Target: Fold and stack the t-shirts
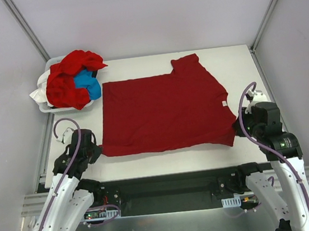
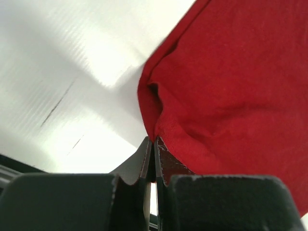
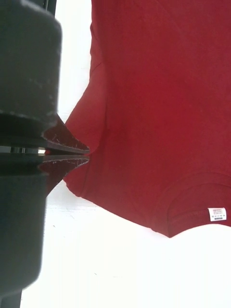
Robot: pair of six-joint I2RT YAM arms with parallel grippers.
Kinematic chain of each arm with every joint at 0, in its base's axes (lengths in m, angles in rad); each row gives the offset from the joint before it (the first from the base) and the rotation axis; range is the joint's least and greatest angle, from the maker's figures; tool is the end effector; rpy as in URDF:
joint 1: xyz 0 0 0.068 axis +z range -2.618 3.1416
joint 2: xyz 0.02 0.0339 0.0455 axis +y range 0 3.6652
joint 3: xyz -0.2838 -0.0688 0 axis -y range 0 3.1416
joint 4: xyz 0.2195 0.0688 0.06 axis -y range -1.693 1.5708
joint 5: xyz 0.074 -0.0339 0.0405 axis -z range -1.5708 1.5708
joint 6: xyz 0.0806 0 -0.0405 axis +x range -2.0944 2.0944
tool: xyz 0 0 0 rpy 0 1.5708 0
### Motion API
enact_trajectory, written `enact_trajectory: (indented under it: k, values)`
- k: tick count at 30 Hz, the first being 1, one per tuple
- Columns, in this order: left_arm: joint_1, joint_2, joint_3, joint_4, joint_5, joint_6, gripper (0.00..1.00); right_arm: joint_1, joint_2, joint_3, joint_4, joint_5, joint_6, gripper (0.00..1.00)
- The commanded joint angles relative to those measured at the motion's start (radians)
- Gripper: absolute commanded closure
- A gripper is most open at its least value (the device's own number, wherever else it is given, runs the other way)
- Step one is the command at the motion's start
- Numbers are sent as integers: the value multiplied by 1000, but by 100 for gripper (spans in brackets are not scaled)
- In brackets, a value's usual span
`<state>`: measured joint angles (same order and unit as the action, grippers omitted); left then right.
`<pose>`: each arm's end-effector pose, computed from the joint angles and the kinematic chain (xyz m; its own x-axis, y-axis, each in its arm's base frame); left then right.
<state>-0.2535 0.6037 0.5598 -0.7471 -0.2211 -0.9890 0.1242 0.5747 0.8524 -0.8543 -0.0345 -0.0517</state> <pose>0.1163 -0.0119 0.2164 -0.4580 -0.7234 -0.5167 -0.5227 0.6893 -0.5018 0.1048 0.0159 0.3014 -0.5324 -0.1185 -0.8382 -0.1803 0.9833 -0.0245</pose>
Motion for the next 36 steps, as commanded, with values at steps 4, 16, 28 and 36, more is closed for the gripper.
enact_trajectory:
  k: [4, 16, 28, 36]
  values:
    - [37, 16, 22, -90, -80, -60, 100, 6, -24, 54, -26, 28, 12, 99]
    - [39, 1, -26, -113, -77, -111, 100, 6, -55, -1, -71, -22, 39, 99]
    - [40, 10, -60, -115, -76, -172, 100, 6, -70, -55, -48, -54, 136, 99]
    - [40, 31, -37, -104, -92, -149, 100, 6, -62, -67, -20, -73, 128, 99]
